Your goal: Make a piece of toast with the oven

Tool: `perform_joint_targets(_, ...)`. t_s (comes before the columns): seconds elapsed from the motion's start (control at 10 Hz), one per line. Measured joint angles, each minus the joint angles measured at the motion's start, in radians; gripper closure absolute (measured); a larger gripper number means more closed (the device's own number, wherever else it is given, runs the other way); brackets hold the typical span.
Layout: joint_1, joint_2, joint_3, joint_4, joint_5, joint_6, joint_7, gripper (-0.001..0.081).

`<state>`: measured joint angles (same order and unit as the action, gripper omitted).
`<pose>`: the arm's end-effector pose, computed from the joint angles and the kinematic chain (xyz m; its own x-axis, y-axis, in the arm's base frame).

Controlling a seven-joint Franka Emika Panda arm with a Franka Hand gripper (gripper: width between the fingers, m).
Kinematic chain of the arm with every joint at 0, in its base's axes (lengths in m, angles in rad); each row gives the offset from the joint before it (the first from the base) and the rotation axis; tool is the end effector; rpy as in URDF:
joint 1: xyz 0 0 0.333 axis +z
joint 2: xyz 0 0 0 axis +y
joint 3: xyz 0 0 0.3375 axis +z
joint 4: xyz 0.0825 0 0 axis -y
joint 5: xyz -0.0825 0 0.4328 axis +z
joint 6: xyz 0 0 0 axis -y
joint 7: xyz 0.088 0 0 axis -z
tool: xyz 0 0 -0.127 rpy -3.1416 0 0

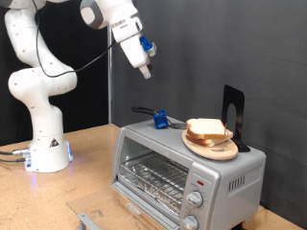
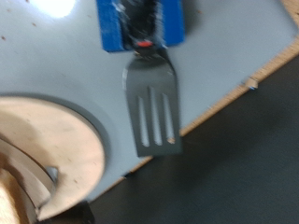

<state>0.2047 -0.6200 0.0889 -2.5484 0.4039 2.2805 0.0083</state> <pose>0.4102 0.1412 0.4937 0.9525 0.0127 0.3042 0.1155 -0.9395 -0.3225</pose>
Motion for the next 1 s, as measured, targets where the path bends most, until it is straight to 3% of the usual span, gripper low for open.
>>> perform_joint_targets(0.3,-0.002,0.058,0.023,-0.017,-0.007,0.092,0.006,-0.0003)
perform_joint_targets(0.6,0.000,0.107,0.051,-0.023,-0.005,0.123,0.020,-0.0003)
perform_joint_targets(1.0,0.005,0.126,0.083,-0.070,0.006,0.172,0.020,-0.0003)
